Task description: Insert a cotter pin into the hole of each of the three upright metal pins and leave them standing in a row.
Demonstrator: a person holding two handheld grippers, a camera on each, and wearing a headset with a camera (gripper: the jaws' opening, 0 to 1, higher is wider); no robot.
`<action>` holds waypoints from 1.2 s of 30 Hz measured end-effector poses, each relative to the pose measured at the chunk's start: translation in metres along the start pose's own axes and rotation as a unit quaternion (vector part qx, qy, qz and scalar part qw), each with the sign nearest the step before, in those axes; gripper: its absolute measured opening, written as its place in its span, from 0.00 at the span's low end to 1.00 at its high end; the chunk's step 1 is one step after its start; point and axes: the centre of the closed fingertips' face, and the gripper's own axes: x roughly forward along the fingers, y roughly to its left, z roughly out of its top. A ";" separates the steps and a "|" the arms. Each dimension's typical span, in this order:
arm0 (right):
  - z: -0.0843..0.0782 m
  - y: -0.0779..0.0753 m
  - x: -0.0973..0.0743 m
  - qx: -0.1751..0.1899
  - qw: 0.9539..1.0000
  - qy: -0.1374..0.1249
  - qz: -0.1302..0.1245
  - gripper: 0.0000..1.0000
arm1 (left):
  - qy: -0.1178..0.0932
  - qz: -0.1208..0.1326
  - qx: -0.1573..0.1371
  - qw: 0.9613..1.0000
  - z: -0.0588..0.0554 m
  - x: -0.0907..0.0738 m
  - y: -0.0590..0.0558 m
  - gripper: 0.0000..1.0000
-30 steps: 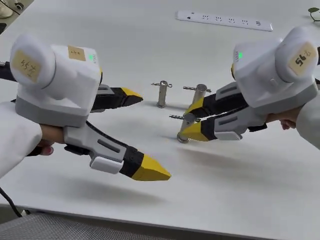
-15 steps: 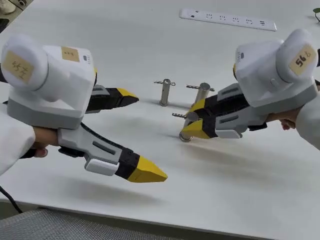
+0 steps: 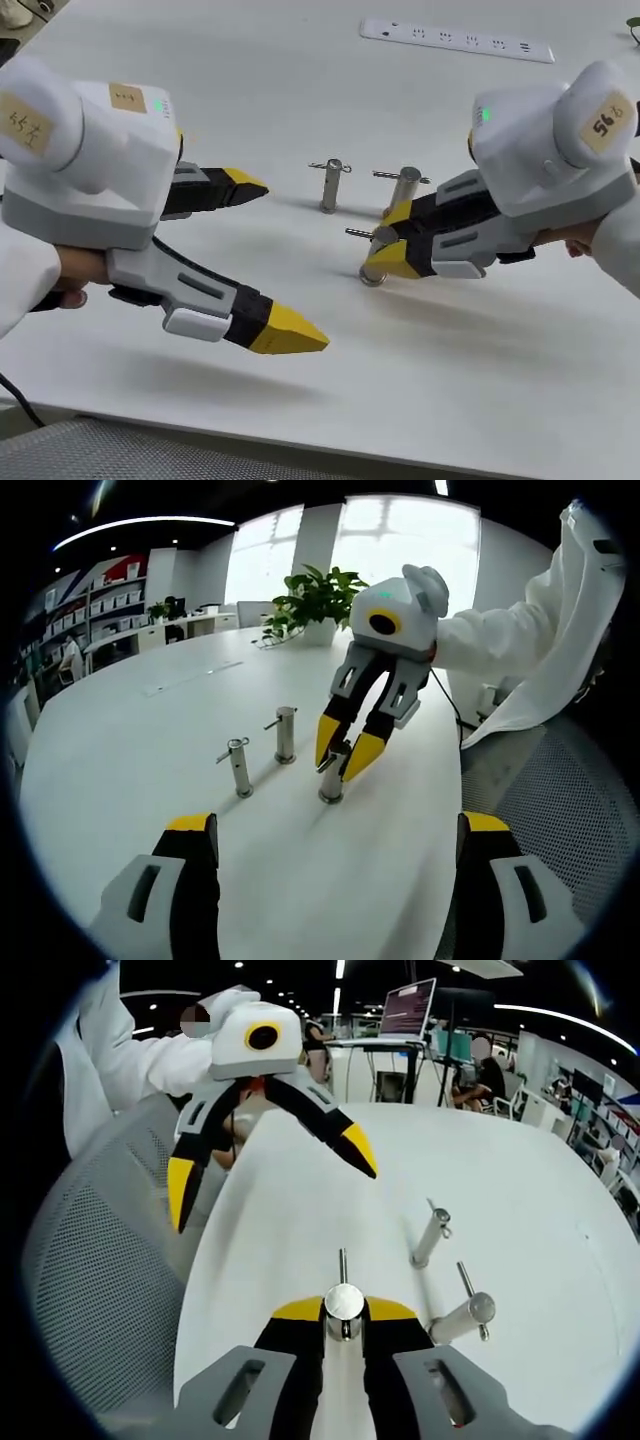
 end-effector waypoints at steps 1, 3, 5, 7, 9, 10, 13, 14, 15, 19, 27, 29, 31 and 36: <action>0.000 0.000 0.000 -0.003 1.000 0.000 -0.001 0.08 | -0.001 0.001 0.000 1.000 0.001 0.000 0.000 0.98; 0.000 0.000 -0.001 -0.007 1.000 -0.001 -0.004 0.08 | -0.001 0.002 -0.001 1.000 0.001 -0.001 0.001 0.98; -0.001 0.001 -0.002 -0.025 1.000 -0.002 -0.009 0.08 | -0.002 0.003 -0.002 1.000 0.002 -0.001 0.001 0.98; -0.002 0.004 -0.005 -0.033 0.999 -0.008 0.000 0.08 | -0.002 0.002 -0.004 1.000 0.001 -0.002 0.001 0.98; -0.002 0.006 -0.010 -0.025 1.000 -0.016 0.007 0.08 | 0.000 0.002 -0.002 1.000 0.001 -0.001 0.000 0.98; -0.003 0.006 -0.012 -0.027 0.999 -0.017 0.007 0.08 | 0.000 0.002 -0.002 1.000 0.001 -0.001 0.000 0.98; -0.006 0.004 -0.020 -0.031 0.999 -0.017 0.004 0.08 | 0.002 0.005 -0.003 1.000 0.001 -0.002 0.002 0.98; -0.008 0.001 -0.024 -0.029 0.999 -0.018 0.002 0.08 | 0.003 0.004 -0.003 1.000 0.000 -0.002 0.001 0.98; -0.009 0.000 -0.027 -0.029 0.999 -0.019 0.001 0.08 | 0.002 0.004 -0.003 1.000 0.001 -0.002 0.001 0.98; -0.018 -0.010 -0.038 -0.037 0.999 -0.014 -0.008 0.08 | 0.004 0.003 -0.002 1.000 0.001 -0.001 0.000 0.98; -0.036 -0.035 -0.054 -0.025 0.999 -0.010 -0.028 0.08 | 0.000 -0.001 -0.017 1.000 0.002 -0.001 -0.003 0.97; -0.039 -0.044 -0.057 -0.025 0.999 -0.009 -0.033 0.08 | -0.005 -0.003 -0.018 1.000 0.004 -0.002 -0.004 0.97; -0.042 -0.052 -0.060 -0.025 0.999 -0.006 -0.040 0.08 | -0.005 0.000 -0.018 1.000 0.005 -0.002 -0.004 0.97; -0.050 -0.068 -0.064 -0.027 0.998 0.002 -0.049 0.08 | 0.000 0.006 -0.017 1.000 0.003 -0.005 -0.001 0.97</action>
